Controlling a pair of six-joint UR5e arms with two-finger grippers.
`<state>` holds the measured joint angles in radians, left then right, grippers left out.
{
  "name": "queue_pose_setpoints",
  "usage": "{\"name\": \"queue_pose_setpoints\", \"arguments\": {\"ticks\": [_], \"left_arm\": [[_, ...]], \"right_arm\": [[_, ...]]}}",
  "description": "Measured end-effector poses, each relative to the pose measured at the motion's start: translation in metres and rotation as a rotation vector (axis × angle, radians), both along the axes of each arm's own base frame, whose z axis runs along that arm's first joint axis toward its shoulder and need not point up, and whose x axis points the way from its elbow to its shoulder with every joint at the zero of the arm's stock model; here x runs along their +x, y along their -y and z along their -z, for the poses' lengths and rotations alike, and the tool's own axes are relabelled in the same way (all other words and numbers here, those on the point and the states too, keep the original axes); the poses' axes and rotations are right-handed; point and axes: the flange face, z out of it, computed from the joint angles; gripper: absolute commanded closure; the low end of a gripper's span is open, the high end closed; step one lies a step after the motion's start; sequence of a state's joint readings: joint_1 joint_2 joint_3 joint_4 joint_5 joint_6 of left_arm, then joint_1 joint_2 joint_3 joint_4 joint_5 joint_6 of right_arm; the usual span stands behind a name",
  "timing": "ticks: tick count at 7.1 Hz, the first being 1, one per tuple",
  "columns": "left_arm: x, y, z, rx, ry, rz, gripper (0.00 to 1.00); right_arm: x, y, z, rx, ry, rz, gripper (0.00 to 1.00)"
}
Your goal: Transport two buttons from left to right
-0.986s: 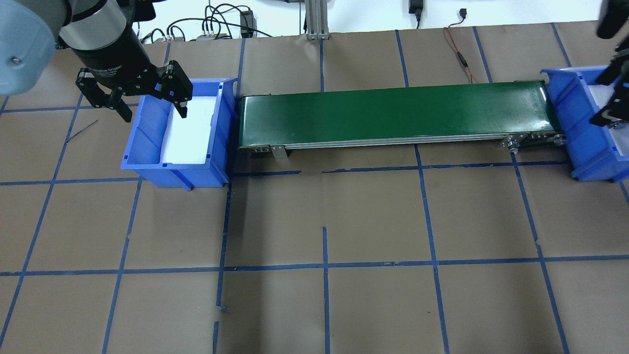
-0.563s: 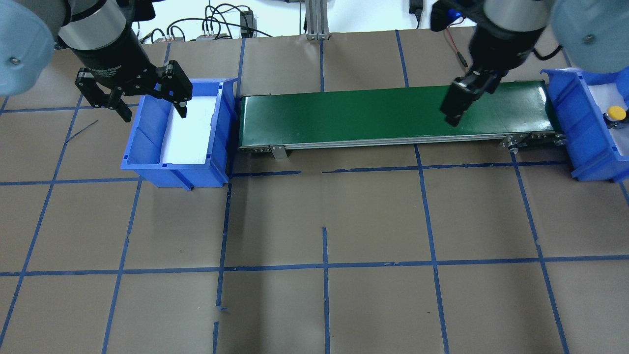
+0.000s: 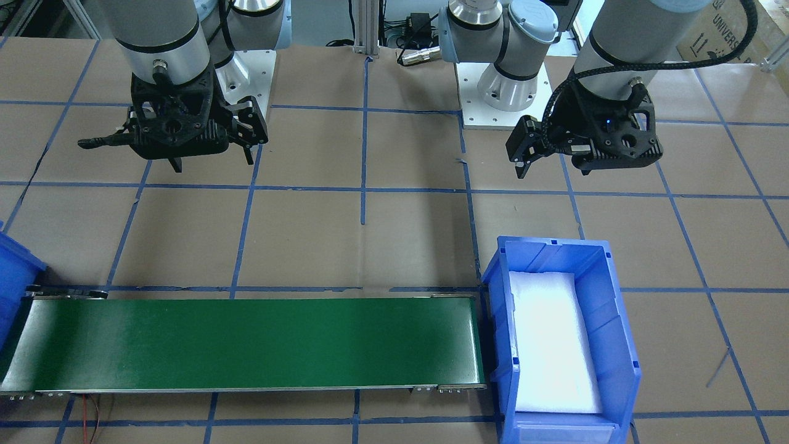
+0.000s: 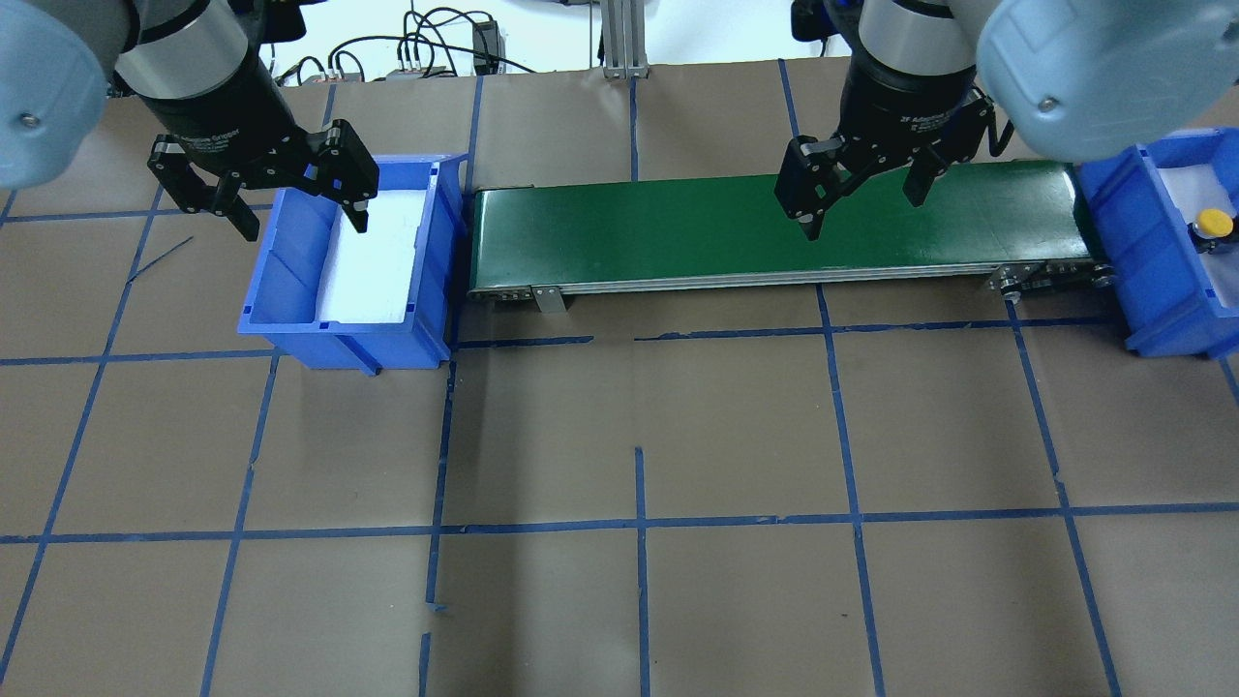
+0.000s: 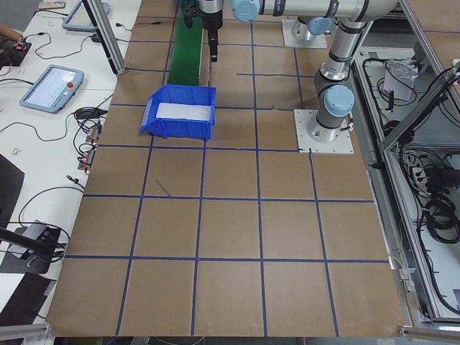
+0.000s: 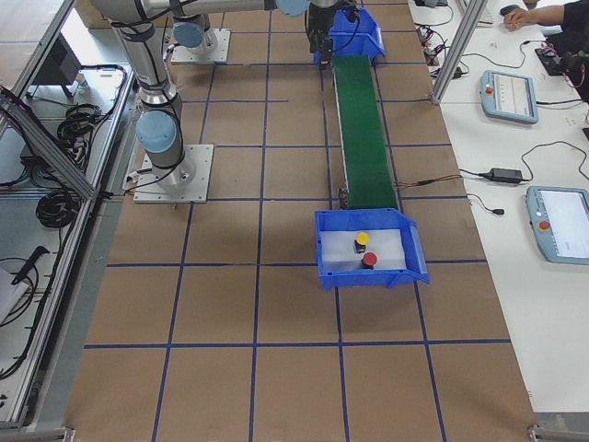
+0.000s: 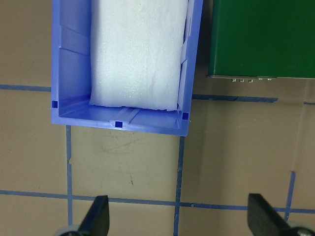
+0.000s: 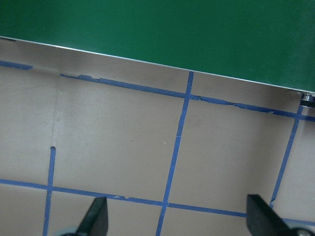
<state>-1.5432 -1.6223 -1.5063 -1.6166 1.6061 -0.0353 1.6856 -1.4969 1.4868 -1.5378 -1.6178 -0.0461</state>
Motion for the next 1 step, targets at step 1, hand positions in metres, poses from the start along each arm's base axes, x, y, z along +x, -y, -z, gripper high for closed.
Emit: {"name": "queue_pose_setpoints", "arguments": {"ticks": [1], "left_arm": [[0.0,0.0001,0.0002,0.0,0.0,0.0,0.0]], "right_arm": [[0.0005,-0.0001,-0.0002,-0.001,0.004,0.035,0.0]]}}
